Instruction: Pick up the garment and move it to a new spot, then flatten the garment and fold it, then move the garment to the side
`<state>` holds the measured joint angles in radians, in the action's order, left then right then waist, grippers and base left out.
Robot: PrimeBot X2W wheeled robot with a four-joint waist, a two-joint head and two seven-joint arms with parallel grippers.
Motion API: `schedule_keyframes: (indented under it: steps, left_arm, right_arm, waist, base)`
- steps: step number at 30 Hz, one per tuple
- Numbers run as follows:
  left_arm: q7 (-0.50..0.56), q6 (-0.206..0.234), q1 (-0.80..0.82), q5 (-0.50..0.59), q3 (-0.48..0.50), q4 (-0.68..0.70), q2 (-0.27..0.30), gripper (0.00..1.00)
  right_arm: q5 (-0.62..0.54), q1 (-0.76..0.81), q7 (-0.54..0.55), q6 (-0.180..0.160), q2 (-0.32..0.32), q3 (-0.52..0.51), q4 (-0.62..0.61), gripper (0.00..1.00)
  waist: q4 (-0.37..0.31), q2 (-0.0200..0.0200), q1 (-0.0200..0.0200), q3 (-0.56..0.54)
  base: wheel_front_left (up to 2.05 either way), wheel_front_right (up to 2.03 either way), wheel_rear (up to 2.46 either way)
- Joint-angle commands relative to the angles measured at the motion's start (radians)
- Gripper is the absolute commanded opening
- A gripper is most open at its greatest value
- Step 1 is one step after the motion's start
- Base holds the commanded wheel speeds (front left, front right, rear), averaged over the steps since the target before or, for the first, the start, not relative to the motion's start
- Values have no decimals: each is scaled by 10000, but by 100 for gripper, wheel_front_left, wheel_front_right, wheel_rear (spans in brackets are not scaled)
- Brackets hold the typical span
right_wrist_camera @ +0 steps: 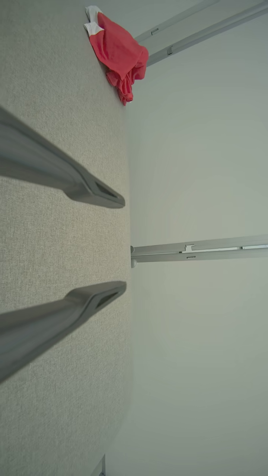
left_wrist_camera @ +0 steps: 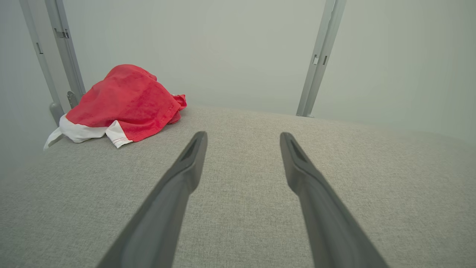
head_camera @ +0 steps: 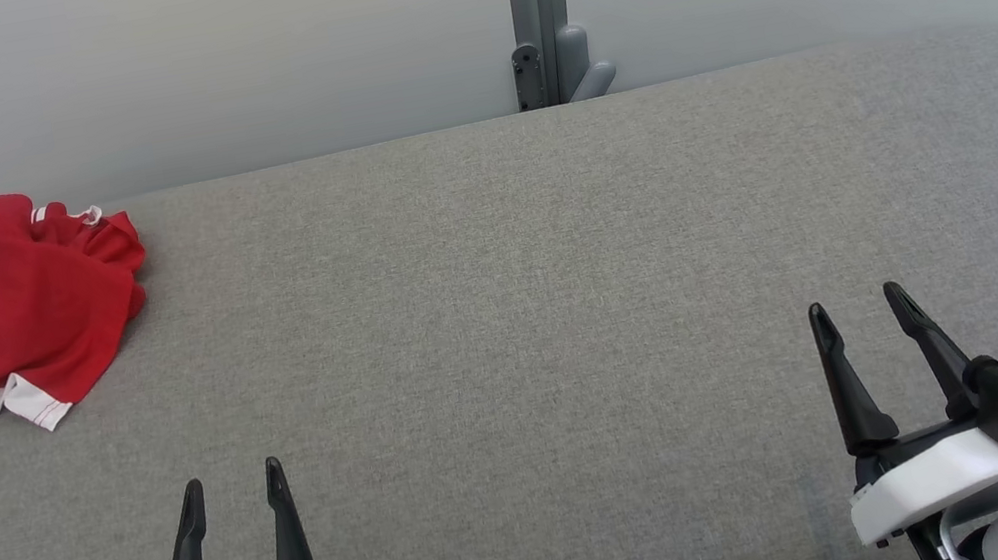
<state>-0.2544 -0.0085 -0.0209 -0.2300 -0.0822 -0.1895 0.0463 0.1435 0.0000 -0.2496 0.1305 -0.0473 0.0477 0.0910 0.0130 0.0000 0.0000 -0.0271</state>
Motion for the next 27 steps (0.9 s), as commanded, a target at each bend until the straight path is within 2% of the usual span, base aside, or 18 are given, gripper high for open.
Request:
schedule_keyframes:
  steps: [1,27]
  left_arm:
    - [-48,21,-128,232,27,9,69,100]
    - [-110,42,-77,318,9,-68,69,100]
  right_arm:
    - [-221,127,-112,2,-50,29,-61,100]
    - [-395,108,-174,2,-50,-22,-42,100]
  waist:
    - [2,0,0,0]
    - [-3,0,0,19]
  base:
    - [0,0,0]
    - [0,0,0]
